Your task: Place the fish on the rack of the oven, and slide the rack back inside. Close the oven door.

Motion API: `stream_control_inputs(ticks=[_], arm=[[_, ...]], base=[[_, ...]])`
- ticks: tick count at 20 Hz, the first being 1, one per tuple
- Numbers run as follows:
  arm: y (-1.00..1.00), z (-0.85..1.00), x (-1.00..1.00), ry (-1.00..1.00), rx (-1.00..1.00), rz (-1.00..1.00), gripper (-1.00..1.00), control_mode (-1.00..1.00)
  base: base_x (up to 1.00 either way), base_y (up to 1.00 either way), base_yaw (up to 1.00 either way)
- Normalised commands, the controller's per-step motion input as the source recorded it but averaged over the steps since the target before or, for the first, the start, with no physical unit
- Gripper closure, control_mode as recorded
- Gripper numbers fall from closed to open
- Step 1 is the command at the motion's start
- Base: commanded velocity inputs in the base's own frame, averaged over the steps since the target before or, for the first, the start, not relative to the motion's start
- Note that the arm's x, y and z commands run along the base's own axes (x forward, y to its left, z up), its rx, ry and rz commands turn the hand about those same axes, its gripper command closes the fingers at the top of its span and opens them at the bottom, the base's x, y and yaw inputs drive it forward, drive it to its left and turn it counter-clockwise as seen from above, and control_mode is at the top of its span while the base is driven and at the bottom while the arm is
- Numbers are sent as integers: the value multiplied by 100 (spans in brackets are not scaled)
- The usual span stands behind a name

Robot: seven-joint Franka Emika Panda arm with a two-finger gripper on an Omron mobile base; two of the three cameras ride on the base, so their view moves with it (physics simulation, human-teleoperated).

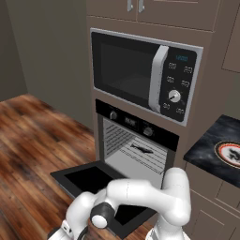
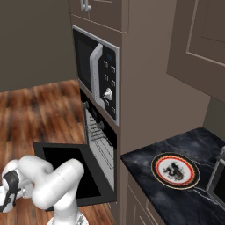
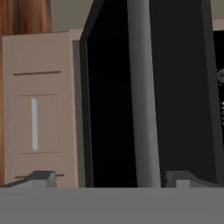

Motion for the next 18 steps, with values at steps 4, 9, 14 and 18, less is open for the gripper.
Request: stream_control_inputs(ticks=[4,9,14,18], arm=[[3,-38,14,-4,-16,-5,-100,-100],[0,-30,0,-11,-18,-11,-100,-100],[3,-26,0,-9,-21,-16,-100,-100],[0,-26,0,-10,-24,-22,-100,-100]], base=[[0,0,0],[0,0,0],[0,0,0],[0,0,0]])
